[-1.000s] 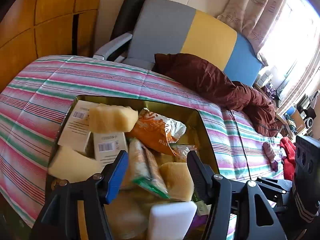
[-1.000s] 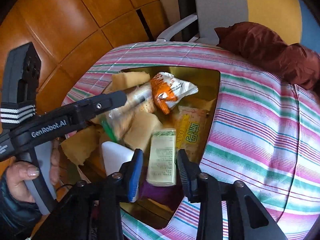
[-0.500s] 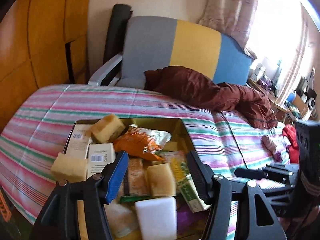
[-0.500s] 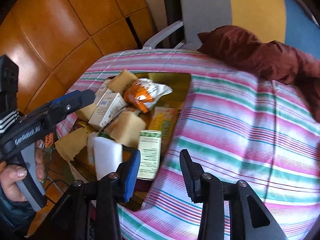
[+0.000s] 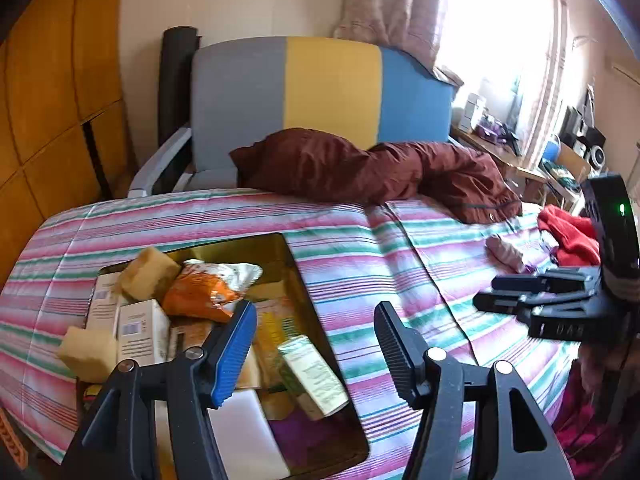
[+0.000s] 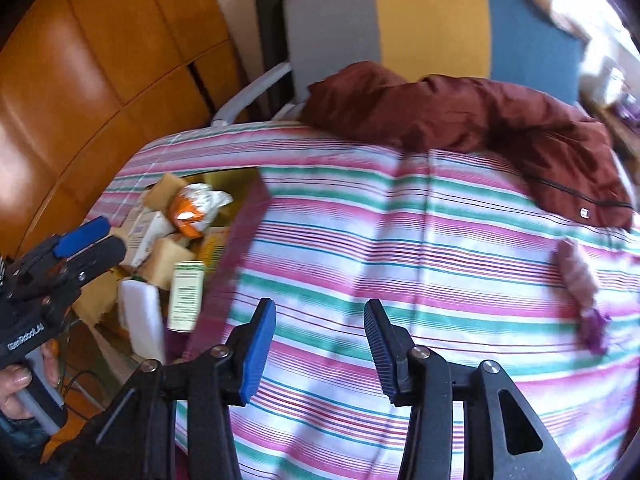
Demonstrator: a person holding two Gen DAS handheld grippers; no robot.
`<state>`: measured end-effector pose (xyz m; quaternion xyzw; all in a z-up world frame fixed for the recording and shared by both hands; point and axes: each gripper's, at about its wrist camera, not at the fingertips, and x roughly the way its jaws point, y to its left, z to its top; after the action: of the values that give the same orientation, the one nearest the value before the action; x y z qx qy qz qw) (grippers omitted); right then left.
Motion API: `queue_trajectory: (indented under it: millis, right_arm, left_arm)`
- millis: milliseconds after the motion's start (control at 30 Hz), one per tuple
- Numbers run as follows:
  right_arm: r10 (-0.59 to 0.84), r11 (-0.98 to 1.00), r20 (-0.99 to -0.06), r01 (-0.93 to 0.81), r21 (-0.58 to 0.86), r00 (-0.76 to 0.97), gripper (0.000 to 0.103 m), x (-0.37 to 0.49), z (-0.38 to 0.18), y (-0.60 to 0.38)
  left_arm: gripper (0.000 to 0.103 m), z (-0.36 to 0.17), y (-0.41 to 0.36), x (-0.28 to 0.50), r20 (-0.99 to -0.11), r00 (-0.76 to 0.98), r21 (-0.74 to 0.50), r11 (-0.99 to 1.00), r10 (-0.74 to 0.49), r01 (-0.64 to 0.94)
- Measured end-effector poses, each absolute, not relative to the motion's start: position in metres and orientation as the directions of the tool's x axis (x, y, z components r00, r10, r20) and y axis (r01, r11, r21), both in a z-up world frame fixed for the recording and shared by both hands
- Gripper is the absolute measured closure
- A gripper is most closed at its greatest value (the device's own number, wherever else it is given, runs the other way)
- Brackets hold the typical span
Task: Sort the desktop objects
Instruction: 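Withdraw both tools from the tray toward the pink sock, then grasp the purple packet beside the sock with the right tool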
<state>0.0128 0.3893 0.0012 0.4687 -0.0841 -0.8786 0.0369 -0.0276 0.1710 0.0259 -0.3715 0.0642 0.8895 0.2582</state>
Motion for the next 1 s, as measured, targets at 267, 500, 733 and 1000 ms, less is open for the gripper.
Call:
queue_trajectory:
  millis: [267, 500, 733, 1000]
  right_arm:
    - [-0.031, -0.977, -0.832, -0.158, 0.141, -0.553, 0.056, 0.031, 0.007, 0.463]
    - [0.090, -0.937, -0.850, -0.334, 0.104, -0.518, 0.056, 0.049, 0.005, 0.547]
    - [0.149, -0.883, -0.873, -0.459, 0.094, -0.465, 0.047, 0.059, -0.011, 0.615]
    - [0.090, -0.845, -0.920, -0.518, 0.132, -0.381, 0.033, 0.044, -0.056, 0.665]
  left_arm:
    - [0.041, 0.021, 0.212, -0.018, -0.712, -0.551, -0.051, -0.814, 0.436, -0.579]
    - [0.041, 0.016, 0.253, -0.013, -0.732, -0.513, -0.026, -0.771, 0.448, -0.637]
    - [0.041, 0.003, 0.301, -0.010, -0.766, -0.453, -0.021, -0.721, 0.457, -0.692]
    - [0.040, -0.017, 0.362, -0.030, -0.828, -0.263, -0.179, -0.679, 0.495, -0.712]
